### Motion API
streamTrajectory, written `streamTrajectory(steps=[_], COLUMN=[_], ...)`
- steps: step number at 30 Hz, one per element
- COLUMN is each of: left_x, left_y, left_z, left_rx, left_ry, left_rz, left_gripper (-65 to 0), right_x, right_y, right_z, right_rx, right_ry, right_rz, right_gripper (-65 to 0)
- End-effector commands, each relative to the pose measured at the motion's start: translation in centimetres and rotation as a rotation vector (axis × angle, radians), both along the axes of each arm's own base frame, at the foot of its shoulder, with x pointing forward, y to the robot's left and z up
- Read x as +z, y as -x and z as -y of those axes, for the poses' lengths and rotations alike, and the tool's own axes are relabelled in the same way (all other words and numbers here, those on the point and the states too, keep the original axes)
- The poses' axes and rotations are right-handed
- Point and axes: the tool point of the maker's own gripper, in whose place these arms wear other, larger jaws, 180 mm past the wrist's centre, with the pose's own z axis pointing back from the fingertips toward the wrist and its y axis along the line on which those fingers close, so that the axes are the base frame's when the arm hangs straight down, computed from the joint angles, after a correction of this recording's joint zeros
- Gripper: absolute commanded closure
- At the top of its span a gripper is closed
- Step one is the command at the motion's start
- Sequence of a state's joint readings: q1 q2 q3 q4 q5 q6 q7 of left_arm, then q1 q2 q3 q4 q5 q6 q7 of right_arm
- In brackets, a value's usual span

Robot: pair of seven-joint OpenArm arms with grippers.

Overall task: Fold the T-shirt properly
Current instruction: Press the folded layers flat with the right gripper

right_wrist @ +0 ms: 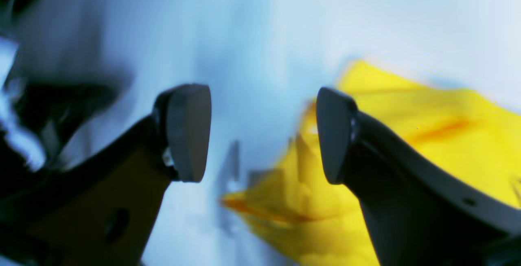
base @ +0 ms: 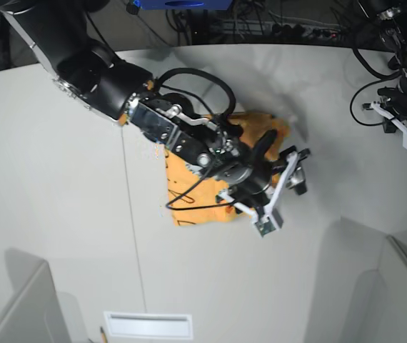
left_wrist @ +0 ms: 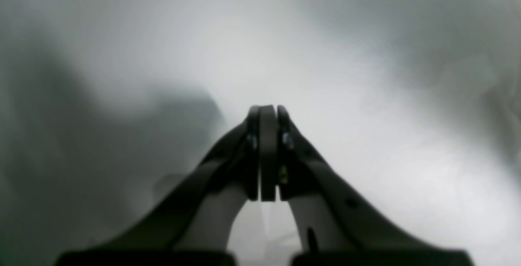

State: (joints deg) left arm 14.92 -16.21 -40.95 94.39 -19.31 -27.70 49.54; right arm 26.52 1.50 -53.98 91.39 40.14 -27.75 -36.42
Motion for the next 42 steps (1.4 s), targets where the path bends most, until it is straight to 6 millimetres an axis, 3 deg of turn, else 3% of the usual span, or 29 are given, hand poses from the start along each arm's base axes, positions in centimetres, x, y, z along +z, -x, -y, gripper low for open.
streamTrajectory(steps=[1,4,5,10,15,18,25,29,32,35,40,42], left_x=[1.1,0.9,0.9,0.9,0.9,0.9,0.7,0.6,0.6,0.6,0.6,0.6], left_y=[-0.6,-0.6,-0.6,-0.5,-0.5,-0.4,0.2,0.3,0.3,0.3,0.1,0.1], left_z=[-0.6,-0.6,-0.6,-0.6,-0.6,-0.6,-0.6,-0.6,-0.6,-0.6,-0.4,-0.4], left_rx=[-0.007,-0.005,-0.005,-0.003,-0.003,-0.003,-0.008,-0.007,-0.007,-0.007,-0.013,-0.012], left_ry=[-0.021,-0.018,-0.018,-0.018,-0.018,-0.018,-0.024,-0.023,-0.023,-0.023,-0.021,-0.02], left_rz=[0.032,0.029,0.029,0.027,0.027,0.026,0.012,0.009,0.008,0.008,0.011,0.012], left_gripper=[0.0,0.0,0.0,0.0,0.0,0.0,0.0,0.0,0.0,0.0,0.0,0.0], right_x=[1.1,-1.4,-1.9,-4.6,-8.9,-9.6,-7.7,-8.4,-7.4,-5.6,-0.7,0.0], right_y=[-1.3,-2.0,-2.2,-2.2,-2.3,-2.5,-2.8,-3.4,-4.9,-5.9,-7.4,-7.7], right_z=[0.4,2.8,3.3,5.3,7.3,7.6,4.2,2.5,1.0,-0.1,-2.7,-2.9], right_rx=[-0.051,-0.111,-0.124,-0.198,-0.252,-0.267,-0.236,-0.235,-0.204,-0.184,-0.124,-0.112], right_ry=[-0.024,0.032,0.042,0.054,0.137,0.149,0.091,0.107,0.072,0.018,-0.207,-0.227], right_rz=[0.017,-0.072,-0.099,-0.194,-0.28,-0.277,-0.259,-0.286,-0.217,-0.148,-0.052,-0.035], right_gripper=[-30.5,-5.0,0.0,0.0,0.0,0.0,0.0,0.0,0.0,0.0,0.0,0.0])
